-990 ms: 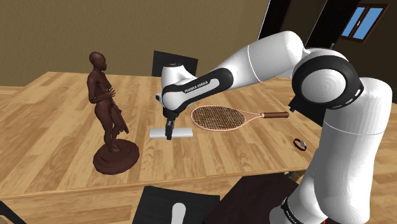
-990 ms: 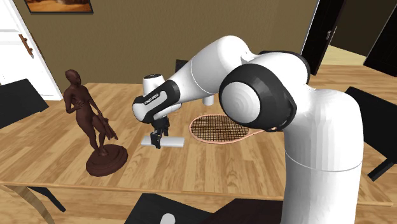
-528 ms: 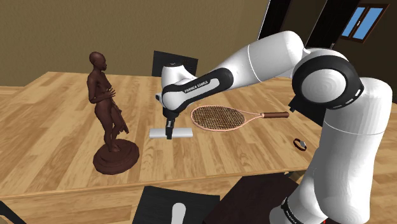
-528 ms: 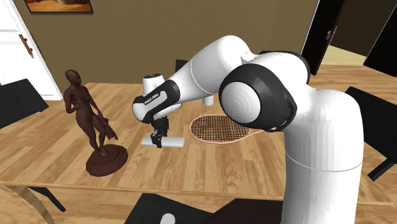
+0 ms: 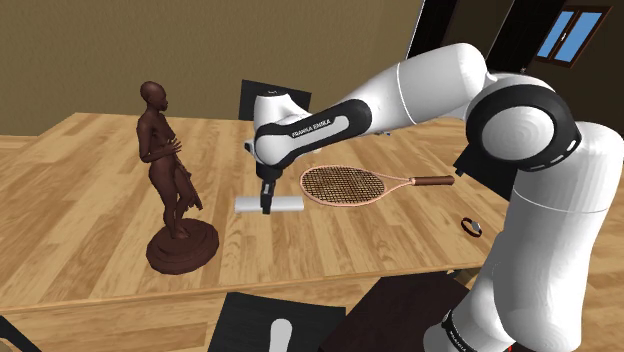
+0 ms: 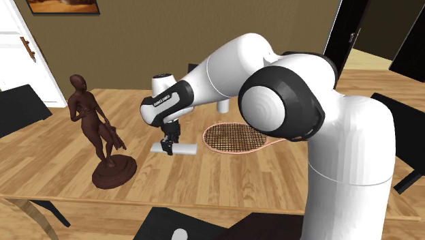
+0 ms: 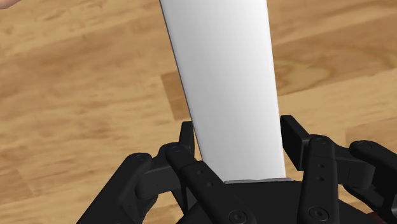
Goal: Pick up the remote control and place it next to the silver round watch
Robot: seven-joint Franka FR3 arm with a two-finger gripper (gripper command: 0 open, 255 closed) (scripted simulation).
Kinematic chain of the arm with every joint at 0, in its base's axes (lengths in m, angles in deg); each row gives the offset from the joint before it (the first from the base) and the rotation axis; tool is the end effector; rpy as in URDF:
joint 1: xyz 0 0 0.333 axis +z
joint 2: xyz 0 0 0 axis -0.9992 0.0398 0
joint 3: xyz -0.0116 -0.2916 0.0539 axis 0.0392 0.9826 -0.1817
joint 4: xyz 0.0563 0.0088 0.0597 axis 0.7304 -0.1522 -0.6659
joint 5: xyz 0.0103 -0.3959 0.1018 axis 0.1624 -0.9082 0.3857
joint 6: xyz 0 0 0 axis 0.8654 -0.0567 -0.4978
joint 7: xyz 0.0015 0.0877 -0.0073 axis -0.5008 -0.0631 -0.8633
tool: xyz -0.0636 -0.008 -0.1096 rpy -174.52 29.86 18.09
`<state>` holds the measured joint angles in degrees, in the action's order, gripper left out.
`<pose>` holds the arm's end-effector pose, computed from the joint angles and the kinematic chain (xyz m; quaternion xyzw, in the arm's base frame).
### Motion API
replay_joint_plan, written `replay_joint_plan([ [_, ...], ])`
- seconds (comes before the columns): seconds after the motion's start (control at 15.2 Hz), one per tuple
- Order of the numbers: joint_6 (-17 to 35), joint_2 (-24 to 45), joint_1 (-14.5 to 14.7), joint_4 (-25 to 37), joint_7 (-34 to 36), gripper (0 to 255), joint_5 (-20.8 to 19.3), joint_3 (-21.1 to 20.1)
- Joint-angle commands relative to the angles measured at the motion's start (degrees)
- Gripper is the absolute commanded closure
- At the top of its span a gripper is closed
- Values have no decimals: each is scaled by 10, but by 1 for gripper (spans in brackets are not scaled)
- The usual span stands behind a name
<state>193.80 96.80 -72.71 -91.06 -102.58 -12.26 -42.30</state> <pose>0.6069 0.1605 0.2994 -0.9223 -0.3864 0.0044 0.0091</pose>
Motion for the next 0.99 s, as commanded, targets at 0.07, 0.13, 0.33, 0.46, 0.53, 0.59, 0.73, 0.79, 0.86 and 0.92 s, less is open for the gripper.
replay_joint_plan([
  [0.07,-20,-11,0,9,0,255,0,0],
  [0.13,-26,-14,0,12,1,255,0,0],
  [0.33,-47,-23,0,23,1,255,-1,0],
  [0.46,-60,-29,0,31,1,255,-1,0],
  [0.53,-67,-32,0,35,1,255,-1,0],
  [0.59,-74,-35,0,40,2,255,-1,0],
  [0.73,-88,-40,0,49,2,255,-1,0],
  [0.79,-95,-42,0,53,2,255,-1,0],
  [0.86,-102,-44,0,58,2,255,-1,0],
  [0.92,-107,-46,0,61,2,255,-1,0],
])
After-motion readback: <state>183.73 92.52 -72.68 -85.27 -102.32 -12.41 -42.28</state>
